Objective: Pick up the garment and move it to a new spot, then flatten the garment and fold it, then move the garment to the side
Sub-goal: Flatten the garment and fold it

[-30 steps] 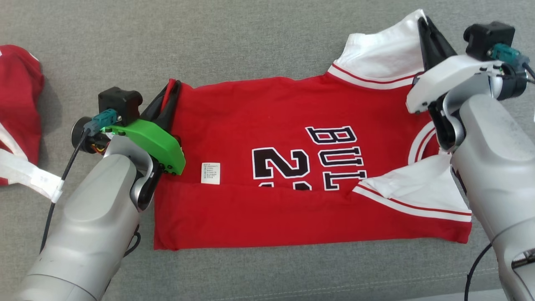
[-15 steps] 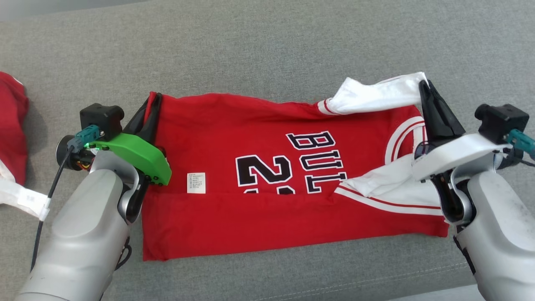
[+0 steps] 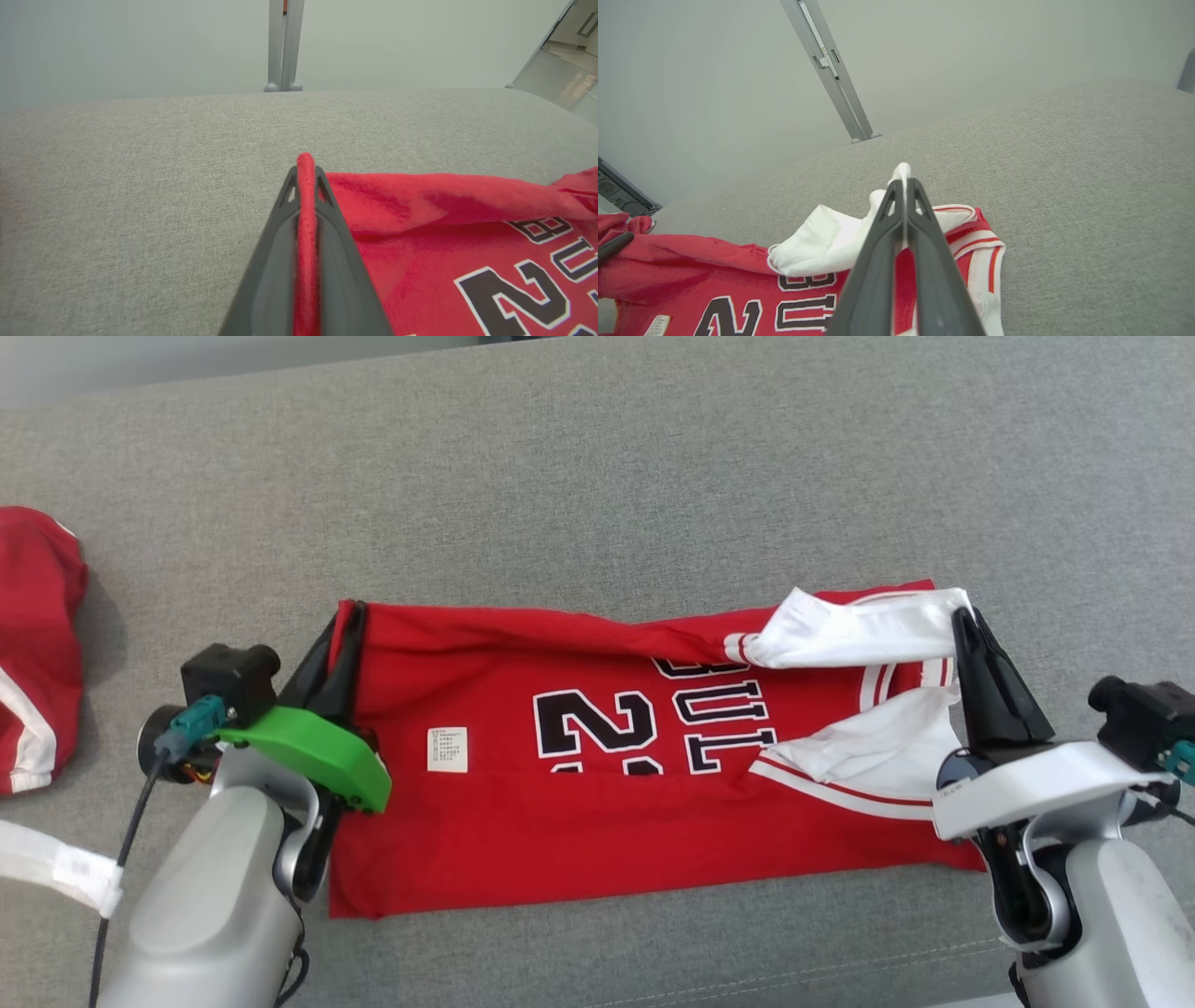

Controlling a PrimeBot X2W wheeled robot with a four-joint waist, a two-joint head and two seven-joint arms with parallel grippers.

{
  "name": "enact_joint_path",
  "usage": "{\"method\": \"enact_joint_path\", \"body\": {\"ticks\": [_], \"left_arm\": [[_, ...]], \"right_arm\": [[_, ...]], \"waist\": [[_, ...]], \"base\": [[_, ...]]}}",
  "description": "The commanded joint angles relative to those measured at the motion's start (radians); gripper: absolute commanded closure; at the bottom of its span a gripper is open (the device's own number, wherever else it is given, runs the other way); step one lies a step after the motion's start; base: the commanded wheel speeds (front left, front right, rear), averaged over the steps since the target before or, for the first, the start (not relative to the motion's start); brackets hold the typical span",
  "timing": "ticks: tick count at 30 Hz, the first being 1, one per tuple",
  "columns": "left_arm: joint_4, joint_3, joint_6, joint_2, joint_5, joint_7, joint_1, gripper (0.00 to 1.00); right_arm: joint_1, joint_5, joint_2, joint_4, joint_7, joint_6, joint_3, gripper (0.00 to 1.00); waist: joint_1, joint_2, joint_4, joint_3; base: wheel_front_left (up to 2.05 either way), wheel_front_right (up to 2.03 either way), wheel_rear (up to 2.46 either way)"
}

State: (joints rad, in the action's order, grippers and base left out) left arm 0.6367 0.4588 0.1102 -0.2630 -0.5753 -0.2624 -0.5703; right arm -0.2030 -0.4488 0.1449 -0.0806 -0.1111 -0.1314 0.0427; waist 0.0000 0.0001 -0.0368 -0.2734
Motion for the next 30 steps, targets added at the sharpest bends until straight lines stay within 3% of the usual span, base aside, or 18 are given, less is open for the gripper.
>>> {"method": "enact_joint_path", "body": {"ticks": [1, 12, 13, 14, 15, 16, 17, 30], "left_arm": [[-0.015, -0.011, 0.002, 0.004, 0.014, -0.003, 0.031, 1.0], [-0.077, -0.095, 0.012, 0.055, 0.069, -0.003, 0.163, 1.0], [-0.081, -0.103, 0.011, 0.06, 0.076, -0.003, 0.171, 0.86], [-0.083, -0.108, 0.012, 0.064, 0.081, -0.003, 0.179, 0.52], [-0.092, -0.121, 0.013, 0.072, 0.086, -0.003, 0.189, 0.0], [-0.099, -0.129, 0.012, 0.079, 0.092, -0.003, 0.198, 0.0], [-0.104, -0.14, 0.013, 0.085, 0.099, -0.003, 0.212, 0.0], [-0.224, -0.311, 0.014, 0.123, 0.192, -0.002, 0.345, 0.0]], "right_arm": [[0.025, 0.007, -0.006, 0.014, 0.007, 0.002, -0.016, 1.0], [0.122, 0.015, -0.044, 0.013, 0.024, 0.002, -0.057, 1.0], [0.128, 0.021, -0.045, 0.002, 0.025, 0.002, -0.058, 1.0], [0.132, 0.022, -0.046, -0.007, 0.026, 0.002, -0.059, 1.0], [0.138, 0.018, -0.049, -0.018, 0.026, 0.002, -0.063, 0.95], [0.139, 0.021, -0.049, -0.023, 0.018, 0.002, -0.066, 0.6], [0.142, 0.024, -0.048, -0.03, 0.012, 0.002, -0.067, 0.0], [0.105, 0.046, 0.007, -0.109, 0.002, 0.002, -0.093, 0.0]], "waist": [[0.0, -0.0001, 0.001, 0.005], [0.0, -0.0001, 0.014, 0.03], [0.0, -0.0001, 0.016, 0.034], [0.0, -0.0001, 0.016, 0.037], [0.0, -0.0001, 0.017, 0.042], [0.0, -0.0001, 0.018, 0.046], [0.0, -0.0001, 0.019, 0.053], [0.0, -0.0001, 0.045, 0.12]], "base": [[0.0, 0.0, 0.0], [0.0, 0.0, 0.0], [0.0, 0.0, 0.0], [0.0, 0.0, 0.0], [0.0, 0.0, 0.0], [0.0, 0.0, 0.0], [0.0, 0.0, 0.0], [0.0, 0.0, 0.0]]}}
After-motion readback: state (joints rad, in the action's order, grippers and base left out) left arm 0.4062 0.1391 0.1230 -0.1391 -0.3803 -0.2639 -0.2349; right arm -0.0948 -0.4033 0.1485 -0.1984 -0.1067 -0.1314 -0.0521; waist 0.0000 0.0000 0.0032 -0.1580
